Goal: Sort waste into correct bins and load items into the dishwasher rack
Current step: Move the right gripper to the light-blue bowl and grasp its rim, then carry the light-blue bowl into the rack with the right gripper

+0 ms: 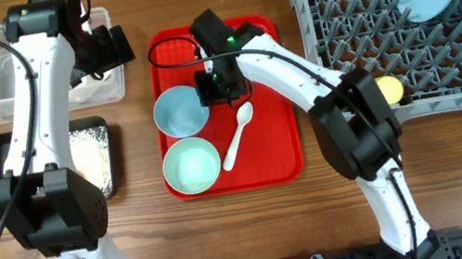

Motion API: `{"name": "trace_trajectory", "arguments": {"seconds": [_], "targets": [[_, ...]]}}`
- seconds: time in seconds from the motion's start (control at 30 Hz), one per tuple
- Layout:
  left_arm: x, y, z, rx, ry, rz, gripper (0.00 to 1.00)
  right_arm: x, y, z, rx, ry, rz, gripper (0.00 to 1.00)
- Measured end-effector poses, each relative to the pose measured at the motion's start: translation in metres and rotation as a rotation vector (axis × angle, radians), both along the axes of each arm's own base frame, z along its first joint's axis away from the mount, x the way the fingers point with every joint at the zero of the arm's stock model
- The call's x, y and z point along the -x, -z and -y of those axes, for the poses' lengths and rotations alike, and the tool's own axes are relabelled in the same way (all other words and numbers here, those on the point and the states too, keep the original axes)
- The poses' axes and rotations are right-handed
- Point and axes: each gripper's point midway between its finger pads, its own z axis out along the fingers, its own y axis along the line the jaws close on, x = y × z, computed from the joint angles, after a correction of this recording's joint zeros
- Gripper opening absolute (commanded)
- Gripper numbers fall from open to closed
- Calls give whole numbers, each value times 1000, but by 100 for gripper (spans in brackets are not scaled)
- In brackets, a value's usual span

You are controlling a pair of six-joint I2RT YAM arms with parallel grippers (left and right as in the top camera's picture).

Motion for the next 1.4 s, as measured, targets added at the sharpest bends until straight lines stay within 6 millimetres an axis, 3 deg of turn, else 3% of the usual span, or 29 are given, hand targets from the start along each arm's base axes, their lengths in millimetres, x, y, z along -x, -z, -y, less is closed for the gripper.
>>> {"name": "trace_trajectory", "arguments": {"seconds": [0.1,0.5,0.6,0.67,0.87,0.93,1.0,1.07,1.17,1.27,1.4], "targets": [[0,0,0,0,0,-1,100,-2,3,-1,-2,20,-4,4],[1,0,0,0,0,-3,100,-14,1,3,-15,44,24,4],[1,0,0,0,0,-3,100,-26,-11,16,-19,56,57,4],[1,0,0,0,0,-3,100,-39,-30,32,-17,77,109,4],[1,0,-1,-3,-1,-3,100,-83,-149,121,62,242,415,4],[1,0,-1,-3,-1,-3,100,-92,-198,170,147,354,548,4],[1,0,-1,-3,-1,-3,100,-97,-228,210,237,445,639,4],[1,0,-1,-3,-1,-3,100,-101,-246,249,353,531,708,4],[1,0,-1,-3,-1,-3,100,-109,-257,291,523,616,784,4],[1,0,-1,-3,-1,-4,100,-119,-260,319,678,647,836,4],[1,0,-1,-3,-1,-4,100,-134,-257,341,857,628,875,11]]}}
